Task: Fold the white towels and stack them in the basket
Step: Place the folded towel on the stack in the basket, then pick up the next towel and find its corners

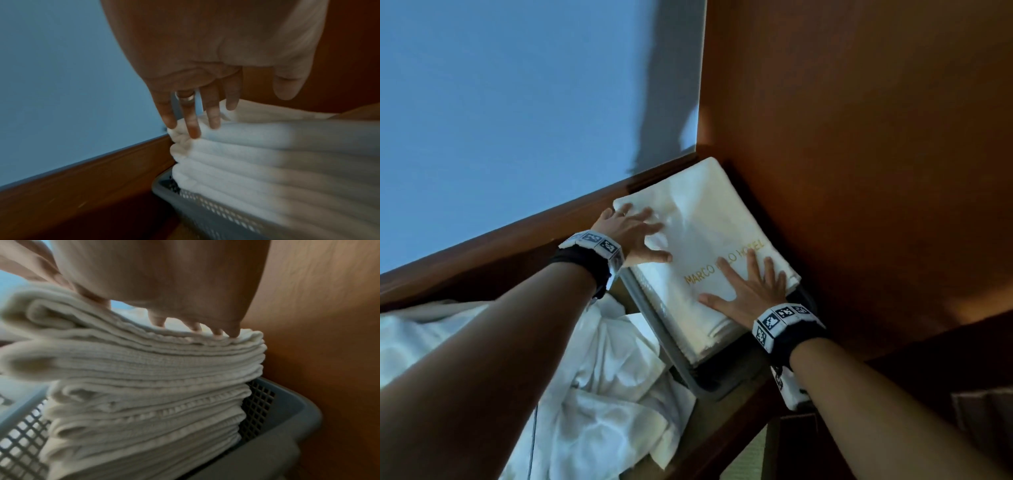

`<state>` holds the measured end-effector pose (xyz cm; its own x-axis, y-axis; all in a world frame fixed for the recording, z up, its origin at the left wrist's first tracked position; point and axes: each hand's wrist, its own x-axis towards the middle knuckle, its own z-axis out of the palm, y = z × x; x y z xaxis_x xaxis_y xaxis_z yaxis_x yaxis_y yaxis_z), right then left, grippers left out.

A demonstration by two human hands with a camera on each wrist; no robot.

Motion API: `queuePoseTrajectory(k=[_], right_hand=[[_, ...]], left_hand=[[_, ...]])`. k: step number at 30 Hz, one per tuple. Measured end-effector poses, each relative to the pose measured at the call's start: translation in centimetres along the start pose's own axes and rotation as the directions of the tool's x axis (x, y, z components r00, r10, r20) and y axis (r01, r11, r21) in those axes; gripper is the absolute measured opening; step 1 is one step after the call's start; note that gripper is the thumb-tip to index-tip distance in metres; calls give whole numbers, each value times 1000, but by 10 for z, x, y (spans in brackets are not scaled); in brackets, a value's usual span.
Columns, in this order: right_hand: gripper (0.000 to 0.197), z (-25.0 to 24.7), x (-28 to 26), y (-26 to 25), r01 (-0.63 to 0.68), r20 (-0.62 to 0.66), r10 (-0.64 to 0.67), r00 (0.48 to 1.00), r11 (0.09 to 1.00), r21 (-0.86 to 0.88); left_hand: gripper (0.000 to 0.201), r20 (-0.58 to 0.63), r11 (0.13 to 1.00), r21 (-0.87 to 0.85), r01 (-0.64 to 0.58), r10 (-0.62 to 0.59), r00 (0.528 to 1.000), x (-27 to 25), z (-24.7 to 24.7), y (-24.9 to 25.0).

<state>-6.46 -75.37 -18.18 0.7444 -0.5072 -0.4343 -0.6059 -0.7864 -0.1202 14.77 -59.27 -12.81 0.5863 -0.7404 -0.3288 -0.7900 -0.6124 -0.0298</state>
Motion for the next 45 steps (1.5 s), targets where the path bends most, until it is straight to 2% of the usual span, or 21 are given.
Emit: queuePoseTrajectory(k=[3,6,8,11,13,16,19,22,26,31,34,35,37,40,42,43,45], right_hand=[[86,0,-19,-2,-13,-23,14,1000,999,33],[63,3,-44,-14,20,-196,-9,981,998,58],[47,12,-66,-35,77,-329,-73,941,997,0],[39,30,-100,-79,181,-435,-222,873,974,-133],[39,42,-117,-114,256,-400,-302,865,952,-166],[38,58,-134,-167,321,-251,-320,914,946,-36],[29,78,-152,-221,431,-240,-408,881,901,49],[29,96,-167,-272,535,-211,-510,834,840,85],[26,103,-185,-328,574,-120,-572,811,818,-23],[29,114,-184,-365,500,-66,-505,860,862,-77],[49,128,-173,-368,519,-46,-519,853,855,-20],[53,130,-169,-369,526,-39,-526,850,850,2],[48,134,-161,-369,529,-35,-528,849,848,32],[31,133,-155,-369,542,-1,-542,840,840,34],[16,125,-156,-368,573,4,-573,820,819,-15],[13,117,-158,-368,586,-4,-587,809,808,-55],[13,95,-161,-370,613,-38,-622,782,779,-134]], left_hand=[[73,-65,980,-195,29,-42,997,-47,4,-7],[61,4,965,-257,46,-47,999,-102,18,-22],[54,52,965,-245,90,-79,995,-142,30,-41],[47,-12,925,-343,164,-179,984,-209,45,-84],[33,-108,870,-460,180,-256,961,-260,50,-120],[21,-217,825,-515,232,-387,896,-334,55,-168],[18,-186,791,-489,368,-507,842,-395,69,-203],[18,-116,752,-466,466,-574,811,-435,89,-225],[29,-42,760,-384,525,-583,812,-455,119,-230],[51,-21,803,-271,531,-556,831,-433,160,-228],[59,-11,818,-205,538,-552,834,-415,180,-226],[58,12,811,-196,551,-560,828,-410,185,-227],[52,26,796,-165,583,-587,809,-404,197,-230],[31,-29,804,-123,582,-589,807,-407,206,-235],[20,-80,813,-173,556,-574,815,-417,201,-240],[18,-121,801,-233,551,-586,801,-424,194,-244],[23,-230,740,-375,558,-657,718,-445,174,-260]])
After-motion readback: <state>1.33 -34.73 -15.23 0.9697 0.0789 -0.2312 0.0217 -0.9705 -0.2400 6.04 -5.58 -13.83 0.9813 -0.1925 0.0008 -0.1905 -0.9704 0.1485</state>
